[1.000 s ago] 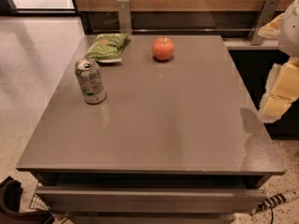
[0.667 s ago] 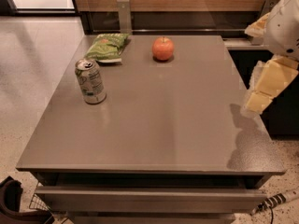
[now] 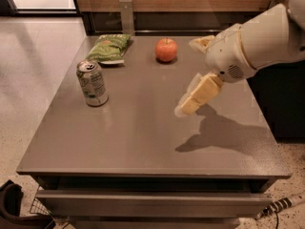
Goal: Knock 7up can over
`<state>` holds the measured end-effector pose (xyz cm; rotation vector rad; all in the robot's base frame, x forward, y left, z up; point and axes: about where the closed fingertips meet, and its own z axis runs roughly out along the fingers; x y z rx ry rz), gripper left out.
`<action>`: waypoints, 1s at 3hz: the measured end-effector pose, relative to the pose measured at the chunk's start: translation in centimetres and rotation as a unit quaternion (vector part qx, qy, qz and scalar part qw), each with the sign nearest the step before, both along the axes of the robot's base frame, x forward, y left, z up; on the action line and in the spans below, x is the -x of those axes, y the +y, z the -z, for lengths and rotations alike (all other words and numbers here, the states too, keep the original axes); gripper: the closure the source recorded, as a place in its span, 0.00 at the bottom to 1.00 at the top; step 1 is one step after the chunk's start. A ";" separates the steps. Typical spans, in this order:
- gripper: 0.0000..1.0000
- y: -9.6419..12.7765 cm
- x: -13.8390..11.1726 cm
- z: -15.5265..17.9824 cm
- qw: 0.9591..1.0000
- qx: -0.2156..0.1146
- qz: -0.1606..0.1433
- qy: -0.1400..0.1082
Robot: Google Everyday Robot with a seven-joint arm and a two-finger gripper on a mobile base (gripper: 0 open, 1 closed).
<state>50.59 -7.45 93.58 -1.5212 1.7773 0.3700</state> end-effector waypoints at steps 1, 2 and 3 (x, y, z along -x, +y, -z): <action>0.00 5.0 -1.3 0.8 0.994 -0.104 -0.028 -0.008; 0.00 10.5 -2.1 0.6 0.984 -0.170 -0.044 -0.008; 0.00 10.5 -2.1 0.6 0.984 -0.170 -0.044 -0.008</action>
Offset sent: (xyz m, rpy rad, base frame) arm 0.0285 0.1541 -0.0104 0.4431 0.0129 0.1082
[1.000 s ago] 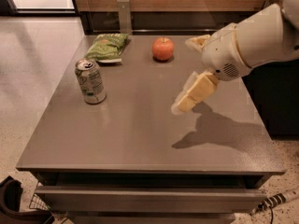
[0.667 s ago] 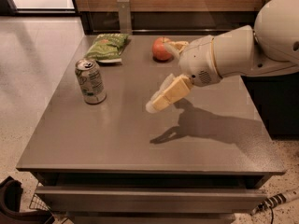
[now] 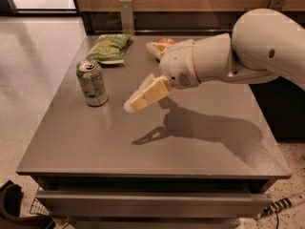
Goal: Knock 7up can over
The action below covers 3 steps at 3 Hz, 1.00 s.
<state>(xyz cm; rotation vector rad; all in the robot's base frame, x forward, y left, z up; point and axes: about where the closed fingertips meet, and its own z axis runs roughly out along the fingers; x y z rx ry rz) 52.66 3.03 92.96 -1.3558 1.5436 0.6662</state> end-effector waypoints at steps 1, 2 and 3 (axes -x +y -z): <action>0.00 1.5 -0.6 1.2 1.000 -0.021 -0.003 0.007; 0.00 4.8 -1.7 3.3 0.997 -0.071 -0.017 0.019; 0.00 9.4 -3.0 5.4 0.989 -0.140 -0.039 0.034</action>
Offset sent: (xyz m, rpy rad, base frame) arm 0.0410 0.1005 -0.0703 0.3274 0.0809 0.0743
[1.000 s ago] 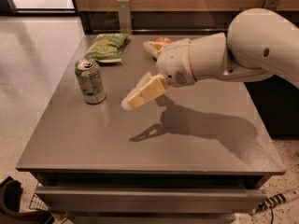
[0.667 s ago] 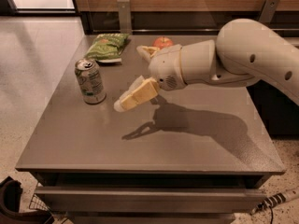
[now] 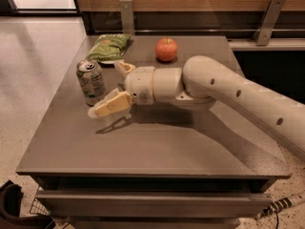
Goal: Knock 7up can over
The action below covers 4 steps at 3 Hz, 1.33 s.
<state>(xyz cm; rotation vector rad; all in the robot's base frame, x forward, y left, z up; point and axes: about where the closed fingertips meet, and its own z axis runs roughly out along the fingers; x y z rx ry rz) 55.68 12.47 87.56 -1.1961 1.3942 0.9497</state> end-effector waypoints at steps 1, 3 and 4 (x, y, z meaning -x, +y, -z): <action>0.00 2.3 -0.4 0.6 0.999 -0.046 -0.014 0.009; 0.36 5.0 -0.6 0.0 0.997 -0.066 -0.035 -0.001; 0.60 5.2 -0.5 0.0 0.997 -0.066 -0.037 -0.001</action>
Offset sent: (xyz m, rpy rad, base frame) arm 0.0129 0.0713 0.0054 0.1658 -0.0321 0.1026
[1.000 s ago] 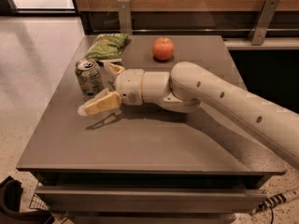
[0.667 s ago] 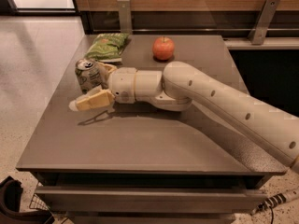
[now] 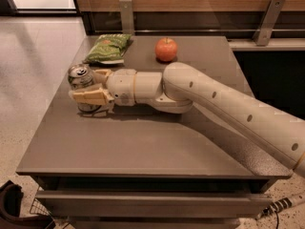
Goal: Knock 7up can over
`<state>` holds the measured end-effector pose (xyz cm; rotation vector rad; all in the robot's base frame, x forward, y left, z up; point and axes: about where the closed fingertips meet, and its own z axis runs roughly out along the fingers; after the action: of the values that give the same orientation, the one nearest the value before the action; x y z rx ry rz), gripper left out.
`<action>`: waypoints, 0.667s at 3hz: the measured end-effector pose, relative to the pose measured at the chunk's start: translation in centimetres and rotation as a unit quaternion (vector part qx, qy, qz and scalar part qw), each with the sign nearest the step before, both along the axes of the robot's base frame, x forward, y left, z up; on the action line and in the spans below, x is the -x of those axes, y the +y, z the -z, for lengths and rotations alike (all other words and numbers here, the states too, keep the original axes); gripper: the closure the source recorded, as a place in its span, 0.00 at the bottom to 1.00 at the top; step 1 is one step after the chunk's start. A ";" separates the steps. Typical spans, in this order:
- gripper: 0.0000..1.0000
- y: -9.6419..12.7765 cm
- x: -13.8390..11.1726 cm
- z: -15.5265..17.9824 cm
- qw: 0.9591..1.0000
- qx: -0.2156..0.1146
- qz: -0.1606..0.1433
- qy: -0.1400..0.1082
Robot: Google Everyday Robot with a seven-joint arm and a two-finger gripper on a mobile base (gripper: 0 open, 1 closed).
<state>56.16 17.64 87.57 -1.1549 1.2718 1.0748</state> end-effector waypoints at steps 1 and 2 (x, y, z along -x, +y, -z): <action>0.83 0.2 0.1 -0.1 1.000 0.000 -0.002 0.000; 1.00 0.4 0.3 -0.1 1.000 0.000 -0.004 -0.001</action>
Offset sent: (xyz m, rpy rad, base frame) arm -0.0014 0.0023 0.0007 0.0003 -0.0008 0.0045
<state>55.90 18.07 87.69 -1.1611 1.2666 1.0802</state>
